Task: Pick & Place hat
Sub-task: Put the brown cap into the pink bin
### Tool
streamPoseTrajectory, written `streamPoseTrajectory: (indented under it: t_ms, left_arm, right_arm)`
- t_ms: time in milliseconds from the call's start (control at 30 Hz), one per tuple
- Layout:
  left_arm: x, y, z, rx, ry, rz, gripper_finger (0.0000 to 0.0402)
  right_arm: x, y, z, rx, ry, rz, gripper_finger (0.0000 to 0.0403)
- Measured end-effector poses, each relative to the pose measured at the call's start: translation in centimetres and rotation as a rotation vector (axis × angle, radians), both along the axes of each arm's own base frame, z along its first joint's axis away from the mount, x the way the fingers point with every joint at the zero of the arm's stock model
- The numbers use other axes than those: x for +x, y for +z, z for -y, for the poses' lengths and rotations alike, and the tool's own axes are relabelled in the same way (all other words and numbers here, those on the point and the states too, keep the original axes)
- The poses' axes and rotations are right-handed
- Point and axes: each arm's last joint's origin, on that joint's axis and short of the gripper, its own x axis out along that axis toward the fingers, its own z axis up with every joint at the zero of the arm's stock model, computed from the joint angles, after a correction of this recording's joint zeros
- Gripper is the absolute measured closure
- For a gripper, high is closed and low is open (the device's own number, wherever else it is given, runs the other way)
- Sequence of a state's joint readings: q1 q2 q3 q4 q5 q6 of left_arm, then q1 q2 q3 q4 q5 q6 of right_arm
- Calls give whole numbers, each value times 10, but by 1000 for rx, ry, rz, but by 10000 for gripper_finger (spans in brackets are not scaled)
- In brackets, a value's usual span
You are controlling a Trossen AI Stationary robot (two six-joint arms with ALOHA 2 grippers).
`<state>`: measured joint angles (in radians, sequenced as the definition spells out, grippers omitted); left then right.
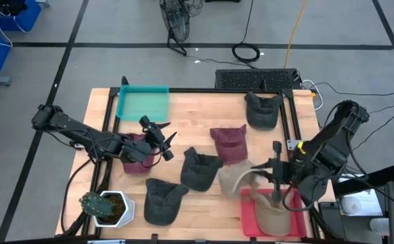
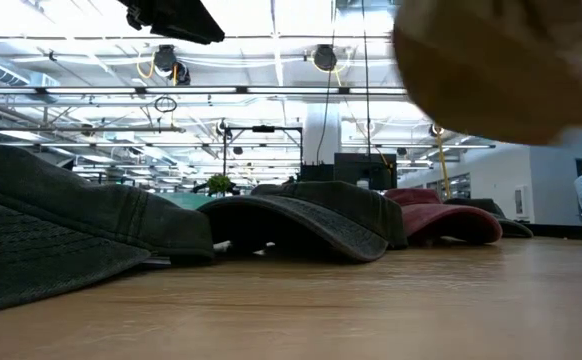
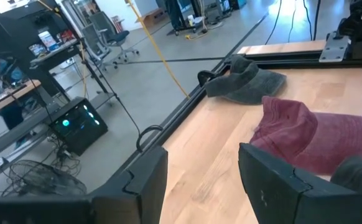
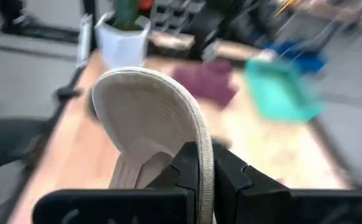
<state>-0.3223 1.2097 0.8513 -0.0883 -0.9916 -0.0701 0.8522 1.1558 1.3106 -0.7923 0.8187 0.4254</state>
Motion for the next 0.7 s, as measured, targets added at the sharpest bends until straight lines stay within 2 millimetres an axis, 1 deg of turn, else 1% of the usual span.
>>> streamPoseTrajectory:
  t_ms: [233, 433, 600, 700]
  left_arm:
    - [1, -3, -1, -41, -16, 13, 202]
    - [1, -3, -1, -62, -24, 27, 202]
    - [1, -3, -1, -63, -25, 26, 202]
    - [1, -3, -1, -63, -25, 27, 202]
  right_arm:
    - [-8, -12, 2, 224, 2, -212, 390]
    - [-16, -19, 7, 311, -52, -347, 390]
    - [-27, -13, 20, 361, -79, -346, 390]
    - [-37, 2, 31, 398, -81, -316, 390]
